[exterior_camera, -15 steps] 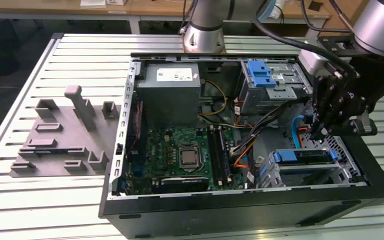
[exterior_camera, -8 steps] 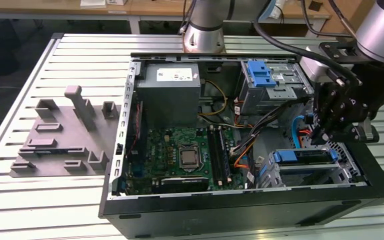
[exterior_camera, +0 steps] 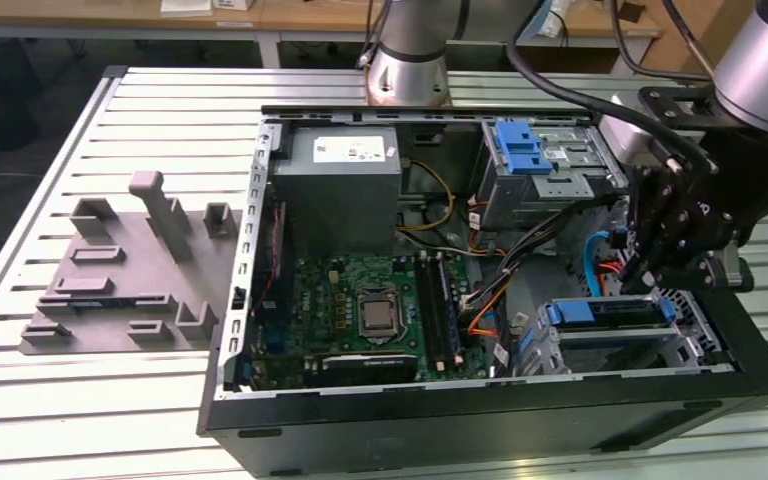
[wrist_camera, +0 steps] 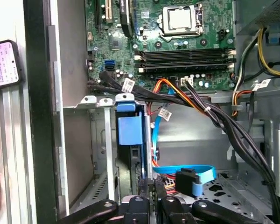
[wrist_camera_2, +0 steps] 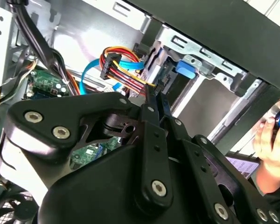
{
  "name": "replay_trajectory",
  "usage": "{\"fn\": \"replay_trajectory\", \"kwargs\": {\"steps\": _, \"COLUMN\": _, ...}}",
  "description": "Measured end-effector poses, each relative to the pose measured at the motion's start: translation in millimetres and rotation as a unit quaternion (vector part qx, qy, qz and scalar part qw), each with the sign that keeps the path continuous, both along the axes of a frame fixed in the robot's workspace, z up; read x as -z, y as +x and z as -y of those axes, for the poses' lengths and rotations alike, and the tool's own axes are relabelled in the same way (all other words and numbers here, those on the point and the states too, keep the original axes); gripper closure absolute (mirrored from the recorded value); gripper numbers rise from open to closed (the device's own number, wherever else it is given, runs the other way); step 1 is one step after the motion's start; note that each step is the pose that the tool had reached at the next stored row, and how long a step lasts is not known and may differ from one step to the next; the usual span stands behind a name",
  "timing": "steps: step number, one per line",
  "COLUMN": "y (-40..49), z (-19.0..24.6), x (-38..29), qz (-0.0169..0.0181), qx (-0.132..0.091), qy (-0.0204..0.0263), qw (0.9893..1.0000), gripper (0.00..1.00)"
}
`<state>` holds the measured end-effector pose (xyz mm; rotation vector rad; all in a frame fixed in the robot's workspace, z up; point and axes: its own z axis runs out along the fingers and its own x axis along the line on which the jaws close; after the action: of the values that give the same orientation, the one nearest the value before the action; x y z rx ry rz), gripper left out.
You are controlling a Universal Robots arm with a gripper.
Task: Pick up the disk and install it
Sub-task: 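Insert the first disk wire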
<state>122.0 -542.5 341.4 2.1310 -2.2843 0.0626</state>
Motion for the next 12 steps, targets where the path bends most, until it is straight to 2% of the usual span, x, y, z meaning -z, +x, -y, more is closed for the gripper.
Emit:
{"fn": "replay_trajectory", "kwargs": {"steps": 3, "y": 0.3, "z": 4.0, "x": 1.4, "qz": -0.0009, "qx": 0.0, "qy": 0.0, "qw": 1.0, "gripper": 0.84}}
{"fn": "replay_trajectory", "kwargs": {"steps": 5, "y": 0.8, "z": 4.1, "x": 1.9, "qz": -0.0023, "qx": 0.0, "qy": 0.0, "qw": 1.0, "gripper": 0.84}}
{"fn": "replay_trajectory", "kwargs": {"steps": 9, "y": 4.7, "z": 4.1, "x": 3.4, "qz": -0.01, "qx": 0.0, "qy": 0.0001, "qw": 1.0, "gripper": 0.84}}
{"fn": "replay_trajectory", "kwargs": {"steps": 12, "y": 4.7, "z": 4.1, "x": 3.4, "qz": -0.0103, "qx": 0.0, "qy": 0.0, "qw": 0.9999, "gripper": 0.84}}
